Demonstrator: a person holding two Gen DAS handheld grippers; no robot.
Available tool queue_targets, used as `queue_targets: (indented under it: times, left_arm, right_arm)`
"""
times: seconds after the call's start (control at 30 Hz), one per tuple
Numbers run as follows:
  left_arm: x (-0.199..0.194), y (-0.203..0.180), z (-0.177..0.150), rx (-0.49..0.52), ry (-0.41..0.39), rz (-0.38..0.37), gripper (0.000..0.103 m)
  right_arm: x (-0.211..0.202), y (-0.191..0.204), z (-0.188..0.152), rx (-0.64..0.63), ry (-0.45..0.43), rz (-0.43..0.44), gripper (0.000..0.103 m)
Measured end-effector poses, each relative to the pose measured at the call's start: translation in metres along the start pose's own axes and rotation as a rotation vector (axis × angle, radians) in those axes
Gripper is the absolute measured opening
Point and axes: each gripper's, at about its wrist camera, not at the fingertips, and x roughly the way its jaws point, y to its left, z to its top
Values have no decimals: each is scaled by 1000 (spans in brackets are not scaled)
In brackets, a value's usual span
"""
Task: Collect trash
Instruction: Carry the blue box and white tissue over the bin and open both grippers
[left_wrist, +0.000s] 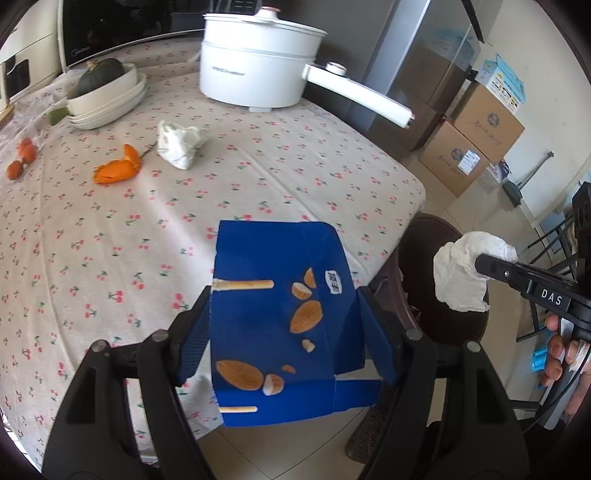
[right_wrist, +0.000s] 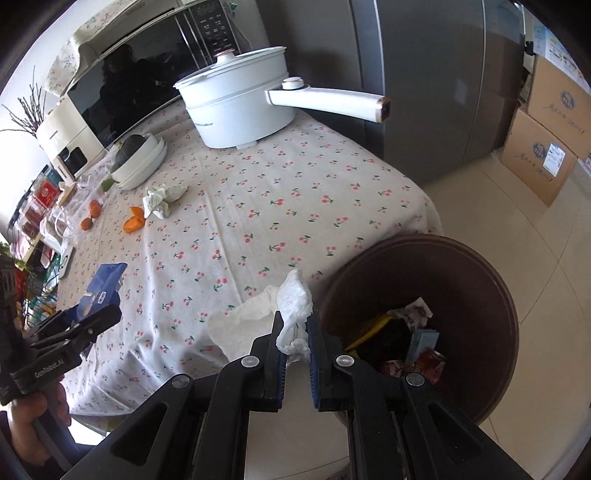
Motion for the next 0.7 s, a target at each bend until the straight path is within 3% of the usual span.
queue_targets:
  times: [0.47, 0.7]
  left_arm:
    - [65, -137, -11, 248, 54, -104, 75]
    - [92, -181, -19, 330, 47, -118, 75]
  right_arm:
    - [-20, -128, -42, 159, 24, -136, 11]
    - [-27, -175, -69, 216, 41, -178, 11]
